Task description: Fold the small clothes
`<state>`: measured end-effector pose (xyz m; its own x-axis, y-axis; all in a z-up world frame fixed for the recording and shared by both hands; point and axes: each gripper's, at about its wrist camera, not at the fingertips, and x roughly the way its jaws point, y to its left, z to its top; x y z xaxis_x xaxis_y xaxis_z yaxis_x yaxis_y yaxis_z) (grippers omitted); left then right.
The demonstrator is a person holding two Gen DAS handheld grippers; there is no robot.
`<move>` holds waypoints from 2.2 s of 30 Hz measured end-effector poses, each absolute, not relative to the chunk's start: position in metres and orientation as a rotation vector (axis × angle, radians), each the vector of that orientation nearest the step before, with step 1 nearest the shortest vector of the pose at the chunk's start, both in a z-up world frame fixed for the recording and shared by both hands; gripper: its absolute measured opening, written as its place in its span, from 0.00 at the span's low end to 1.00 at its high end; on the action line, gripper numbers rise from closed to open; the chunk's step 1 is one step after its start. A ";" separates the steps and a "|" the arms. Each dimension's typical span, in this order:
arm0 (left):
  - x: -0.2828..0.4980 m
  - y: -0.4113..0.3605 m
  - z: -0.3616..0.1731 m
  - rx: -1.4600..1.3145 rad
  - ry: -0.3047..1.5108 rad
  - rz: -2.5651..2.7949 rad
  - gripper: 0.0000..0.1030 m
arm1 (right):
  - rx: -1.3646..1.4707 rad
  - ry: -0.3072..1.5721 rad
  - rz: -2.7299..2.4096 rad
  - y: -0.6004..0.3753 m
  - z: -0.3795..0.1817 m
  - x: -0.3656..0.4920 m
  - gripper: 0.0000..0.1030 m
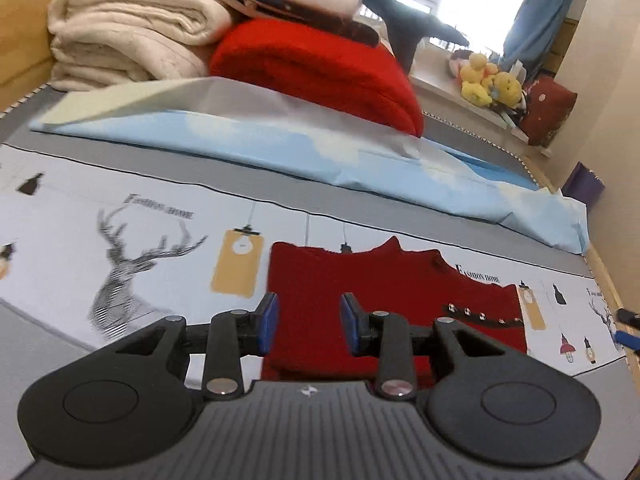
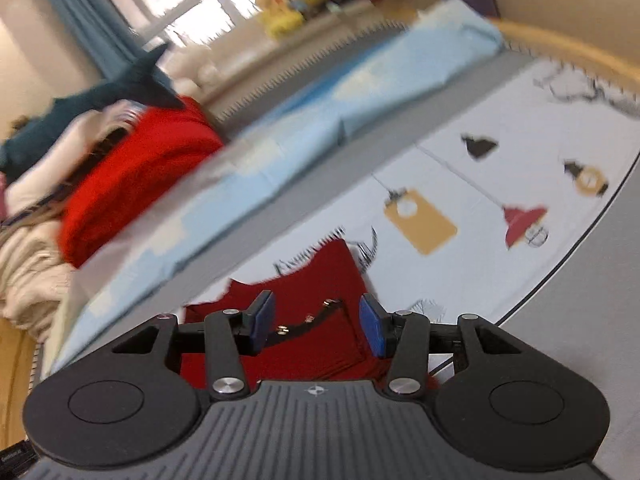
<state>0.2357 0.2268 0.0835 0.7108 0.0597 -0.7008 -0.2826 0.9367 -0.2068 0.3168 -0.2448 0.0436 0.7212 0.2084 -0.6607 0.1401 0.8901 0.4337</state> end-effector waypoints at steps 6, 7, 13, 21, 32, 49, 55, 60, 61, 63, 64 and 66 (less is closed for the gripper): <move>0.142 0.201 0.114 -0.196 0.745 0.173 0.47 | 0.472 0.686 0.147 -0.265 0.103 0.242 0.48; 0.123 0.194 0.113 -0.176 0.747 0.163 0.47 | 0.447 0.674 0.163 -0.267 0.109 0.228 0.48; 0.026 0.156 0.084 -0.087 0.760 0.118 0.47 | 0.262 0.643 0.186 -0.284 0.102 0.126 0.50; -0.030 0.152 0.024 -0.158 0.853 0.128 0.23 | 0.368 0.825 0.087 -0.326 0.012 0.074 0.48; -0.021 0.220 -0.057 -0.534 1.010 0.182 0.18 | 0.415 0.967 -0.019 -0.352 -0.050 0.086 0.48; -0.015 0.240 -0.089 -0.594 1.154 0.258 0.30 | 0.314 1.155 -0.056 -0.340 -0.095 0.112 0.48; -0.010 0.229 -0.093 -0.536 1.158 0.225 0.35 | 0.275 1.156 -0.052 -0.334 -0.097 0.115 0.47; -0.006 0.218 -0.093 -0.486 1.155 0.211 0.36 | 0.234 1.156 -0.050 -0.330 -0.098 0.115 0.44; -0.004 0.215 -0.093 -0.474 1.154 0.209 0.36 | 0.225 1.155 -0.047 -0.329 -0.098 0.115 0.43; -0.004 0.212 -0.092 -0.460 1.151 0.207 0.17 | 0.209 1.151 -0.040 -0.326 -0.098 0.115 0.33; -0.004 0.211 -0.090 -0.464 1.149 0.199 0.14 | 0.207 1.147 -0.038 -0.325 -0.098 0.115 0.29; -0.006 0.212 -0.083 -0.467 1.132 0.193 0.13 | 0.220 1.120 -0.049 -0.327 -0.094 0.114 0.11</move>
<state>-0.0056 0.2125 -0.0829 0.4207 -0.0854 -0.9032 -0.3791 0.8879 -0.2605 0.1139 -0.3271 -0.0944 0.4369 0.0709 -0.8967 0.1494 0.9773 0.1501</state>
